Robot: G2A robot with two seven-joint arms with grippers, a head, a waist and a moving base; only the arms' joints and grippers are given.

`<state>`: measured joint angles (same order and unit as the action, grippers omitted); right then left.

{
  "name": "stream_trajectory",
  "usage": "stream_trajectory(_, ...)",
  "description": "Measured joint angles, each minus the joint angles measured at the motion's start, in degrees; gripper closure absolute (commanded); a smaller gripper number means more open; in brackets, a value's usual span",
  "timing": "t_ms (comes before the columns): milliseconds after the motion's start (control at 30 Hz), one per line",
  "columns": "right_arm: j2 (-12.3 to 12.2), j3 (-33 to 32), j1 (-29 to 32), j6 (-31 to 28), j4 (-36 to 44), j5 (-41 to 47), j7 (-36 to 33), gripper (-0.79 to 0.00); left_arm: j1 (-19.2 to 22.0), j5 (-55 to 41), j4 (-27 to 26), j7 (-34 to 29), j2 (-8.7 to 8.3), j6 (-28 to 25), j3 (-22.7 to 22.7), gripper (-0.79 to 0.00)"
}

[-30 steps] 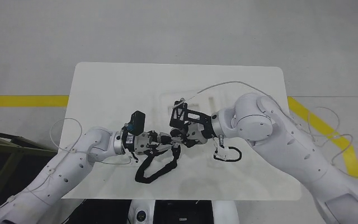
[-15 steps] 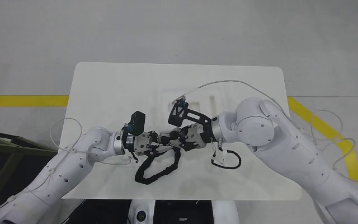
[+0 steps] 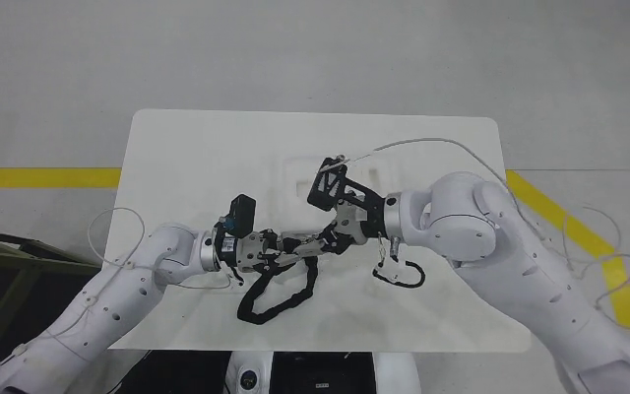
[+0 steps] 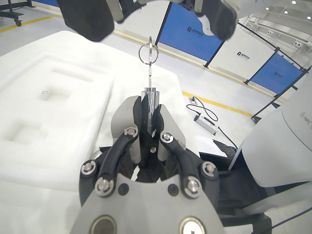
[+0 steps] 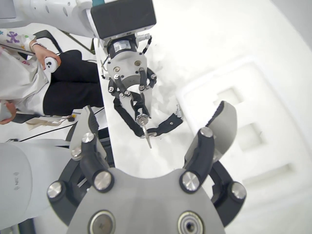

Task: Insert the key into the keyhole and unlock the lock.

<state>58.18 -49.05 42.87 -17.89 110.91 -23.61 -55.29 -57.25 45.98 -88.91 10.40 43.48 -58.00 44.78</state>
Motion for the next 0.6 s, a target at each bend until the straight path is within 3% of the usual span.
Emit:
stream_trajectory(167, -1.38, -4.81, 6.32, -4.74, 1.5, -7.37, 7.86, -0.785, -0.66, -0.23, -0.19, -0.02, 0.0, 1.28, 0.68, 0.0)
stream_trajectory(300, -2.21, -8.05, 11.24, -7.69, 1.51, -12.65, 14.15, -0.785, -2.42, -0.41, 0.12, 1.35, -0.45, 2.68, 3.7, 0.0)
stream_trajectory(600, -3.58, -16.51, 22.7, -5.33, 0.89, -23.04, 29.22, -0.785, -5.65, -0.64, 3.76, 3.83, -2.05, 3.62, 13.08, 0.0)
